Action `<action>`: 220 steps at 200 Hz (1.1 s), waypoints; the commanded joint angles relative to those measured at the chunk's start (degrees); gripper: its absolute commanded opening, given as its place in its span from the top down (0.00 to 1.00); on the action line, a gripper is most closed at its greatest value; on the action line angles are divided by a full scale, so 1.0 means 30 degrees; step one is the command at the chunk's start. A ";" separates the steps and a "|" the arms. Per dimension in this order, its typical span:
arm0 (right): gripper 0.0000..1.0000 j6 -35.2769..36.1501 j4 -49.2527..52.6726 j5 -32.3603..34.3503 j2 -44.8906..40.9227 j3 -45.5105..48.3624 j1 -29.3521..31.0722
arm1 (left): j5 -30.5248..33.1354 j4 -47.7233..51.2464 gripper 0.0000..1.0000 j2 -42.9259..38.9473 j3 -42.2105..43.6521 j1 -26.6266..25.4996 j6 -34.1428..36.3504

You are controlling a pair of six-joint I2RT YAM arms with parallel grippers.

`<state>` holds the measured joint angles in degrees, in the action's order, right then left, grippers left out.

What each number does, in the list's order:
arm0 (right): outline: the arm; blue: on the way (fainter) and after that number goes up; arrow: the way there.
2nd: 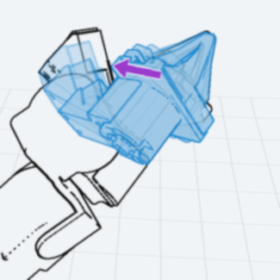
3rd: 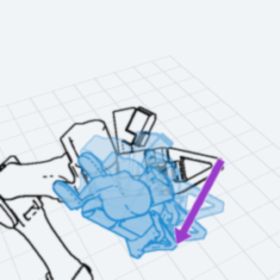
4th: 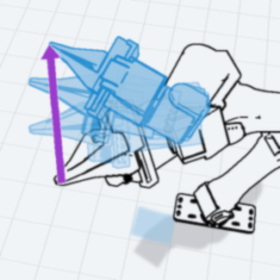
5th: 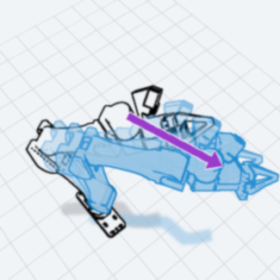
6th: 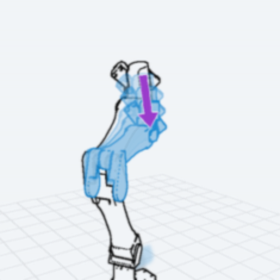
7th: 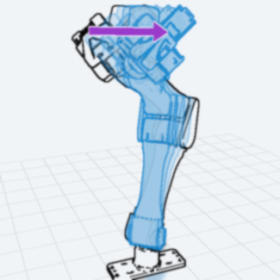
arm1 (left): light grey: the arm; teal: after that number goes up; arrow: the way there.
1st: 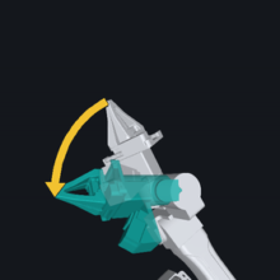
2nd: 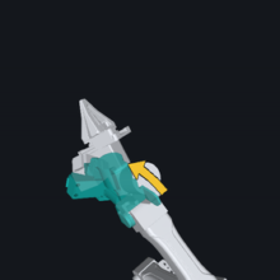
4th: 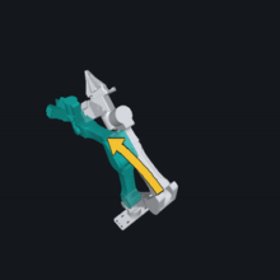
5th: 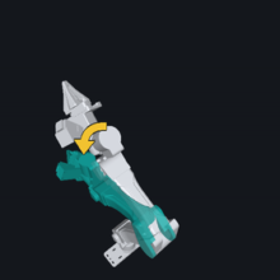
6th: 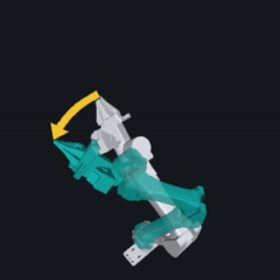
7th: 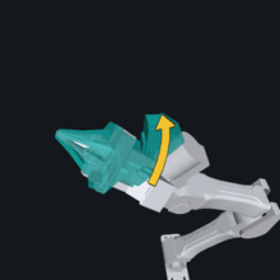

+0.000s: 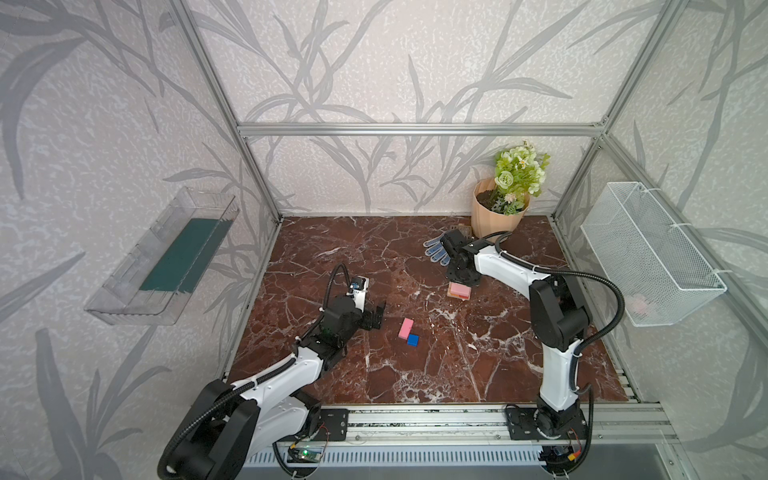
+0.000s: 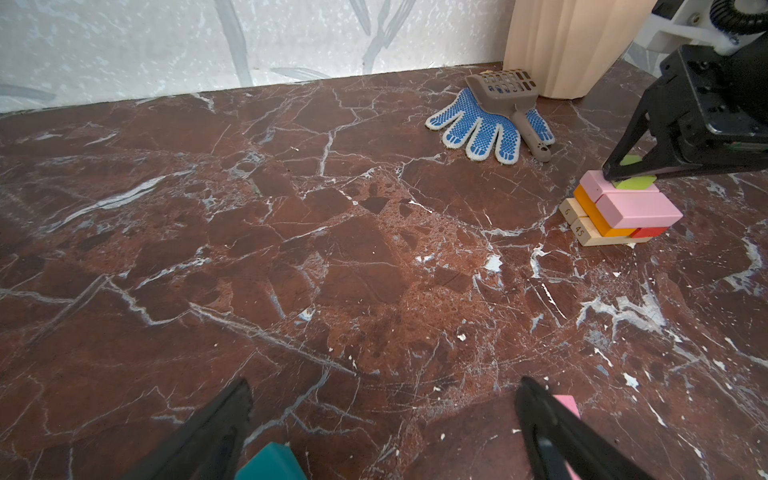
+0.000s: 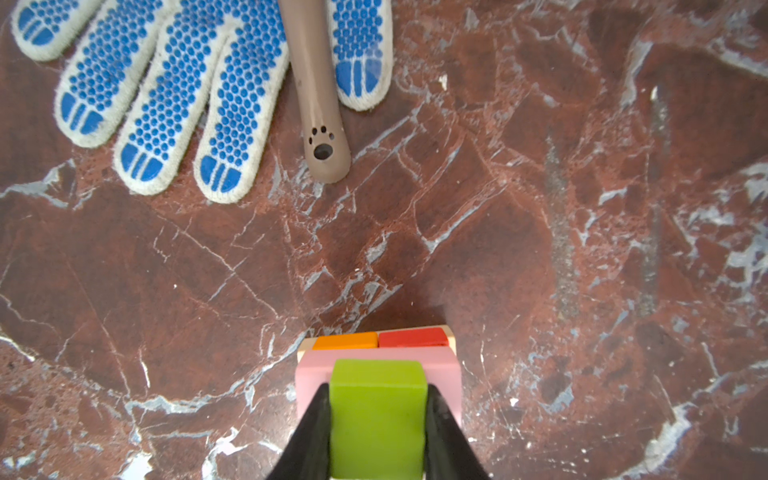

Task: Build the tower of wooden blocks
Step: 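Lower the lime-green block onto the top pink block and hold, then open the right gripper and raise it off the green block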

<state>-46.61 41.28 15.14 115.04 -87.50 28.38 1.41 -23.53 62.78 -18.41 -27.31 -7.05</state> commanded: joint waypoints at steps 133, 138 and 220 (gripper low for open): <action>0.52 0.0419 0.0341 -0.0036 -0.1139 0.0537 -0.0060 | -0.0141 0.0226 0.01 0.0136 -0.0551 0.0066 0.0270; 0.52 0.0423 0.0346 -0.0055 -0.1221 0.0572 -0.0083 | -0.0147 0.0225 0.01 0.0136 -0.0550 0.0066 0.0286; 0.51 0.0891 -0.0195 -0.0209 -0.5081 0.2941 0.0069 | -0.0089 0.0255 0.01 0.0063 -0.0534 0.0055 0.0240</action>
<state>-44.69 40.84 14.44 105.47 -81.28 28.40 1.39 -23.53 63.09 -18.41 -27.31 -7.05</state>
